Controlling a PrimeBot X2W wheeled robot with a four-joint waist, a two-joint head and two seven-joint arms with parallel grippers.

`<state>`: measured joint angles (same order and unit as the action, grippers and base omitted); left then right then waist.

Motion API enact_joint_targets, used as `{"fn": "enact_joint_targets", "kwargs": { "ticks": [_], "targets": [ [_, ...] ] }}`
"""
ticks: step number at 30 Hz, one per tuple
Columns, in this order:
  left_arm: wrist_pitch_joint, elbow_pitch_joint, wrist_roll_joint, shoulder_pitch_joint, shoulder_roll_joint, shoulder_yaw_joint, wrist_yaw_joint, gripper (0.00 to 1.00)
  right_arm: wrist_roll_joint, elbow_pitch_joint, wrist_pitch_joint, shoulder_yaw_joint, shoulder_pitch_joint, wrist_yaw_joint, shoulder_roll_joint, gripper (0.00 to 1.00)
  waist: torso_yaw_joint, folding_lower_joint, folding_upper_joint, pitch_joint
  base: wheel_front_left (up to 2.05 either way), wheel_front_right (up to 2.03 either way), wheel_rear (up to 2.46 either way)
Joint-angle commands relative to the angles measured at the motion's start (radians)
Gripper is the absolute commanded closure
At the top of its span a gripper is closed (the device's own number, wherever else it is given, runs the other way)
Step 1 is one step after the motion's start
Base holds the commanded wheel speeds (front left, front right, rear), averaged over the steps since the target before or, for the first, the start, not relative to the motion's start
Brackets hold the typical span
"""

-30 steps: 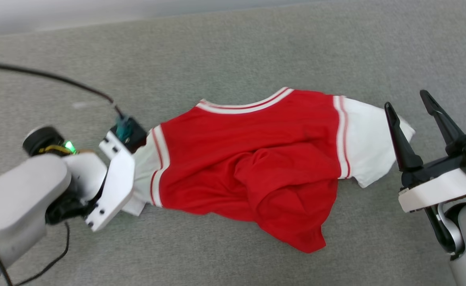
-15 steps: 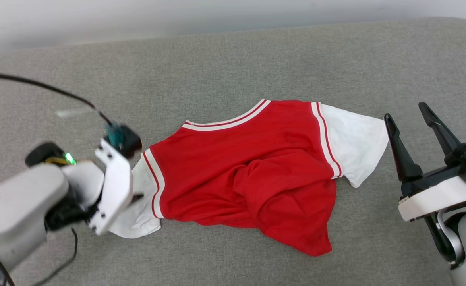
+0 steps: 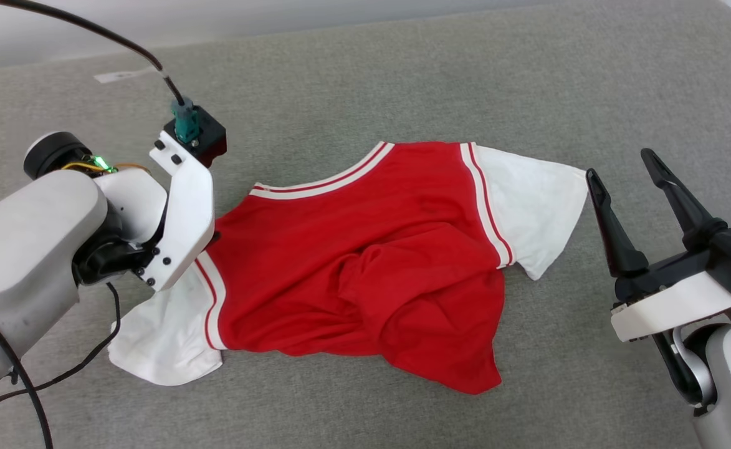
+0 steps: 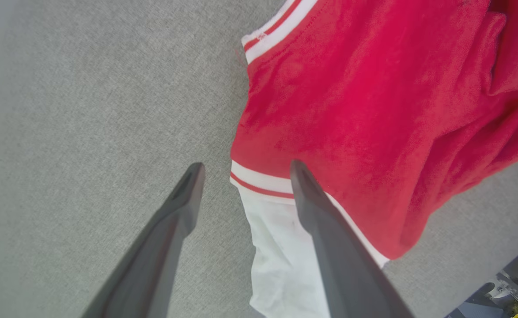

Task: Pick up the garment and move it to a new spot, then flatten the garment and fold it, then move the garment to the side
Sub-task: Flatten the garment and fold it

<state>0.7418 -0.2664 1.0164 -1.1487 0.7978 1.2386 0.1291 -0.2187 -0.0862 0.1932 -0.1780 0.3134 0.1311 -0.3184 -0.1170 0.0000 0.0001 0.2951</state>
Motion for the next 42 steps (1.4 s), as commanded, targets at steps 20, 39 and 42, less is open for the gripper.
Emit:
{"fn": "enact_joint_targets", "kwargs": {
  "ticks": [20, 39, 42],
  "targets": [
    [0.062, -0.049, -0.045, 0.031, -0.051, 0.049, 0.0, 1.0, 0.009, -0.041, 0.045, -0.009, 0.07, -0.001, 0.031, 0.0, -0.065, 0.0, -0.0001, 0.091, 0.0, 0.0, 0.0],
    [-0.16, -0.15, -0.012, -0.081, -0.171, 0.042, 0.0, 1.0, 0.016, -0.054, 0.065, -0.015, 0.106, -0.001, 0.07, 0.0, -0.127, 0.0, -0.0001, 0.157, 0.0, 0.0, 0.0],
    [-0.137, -0.183, -0.027, -0.044, -0.194, 0.048, 0.0, 1.0, 0.017, -0.062, 0.067, -0.017, 0.118, -0.001, 0.073, 0.0, -0.13, 0.0, -0.0001, 0.16, 0.0, 0.0, 0.0]
  ]
}}
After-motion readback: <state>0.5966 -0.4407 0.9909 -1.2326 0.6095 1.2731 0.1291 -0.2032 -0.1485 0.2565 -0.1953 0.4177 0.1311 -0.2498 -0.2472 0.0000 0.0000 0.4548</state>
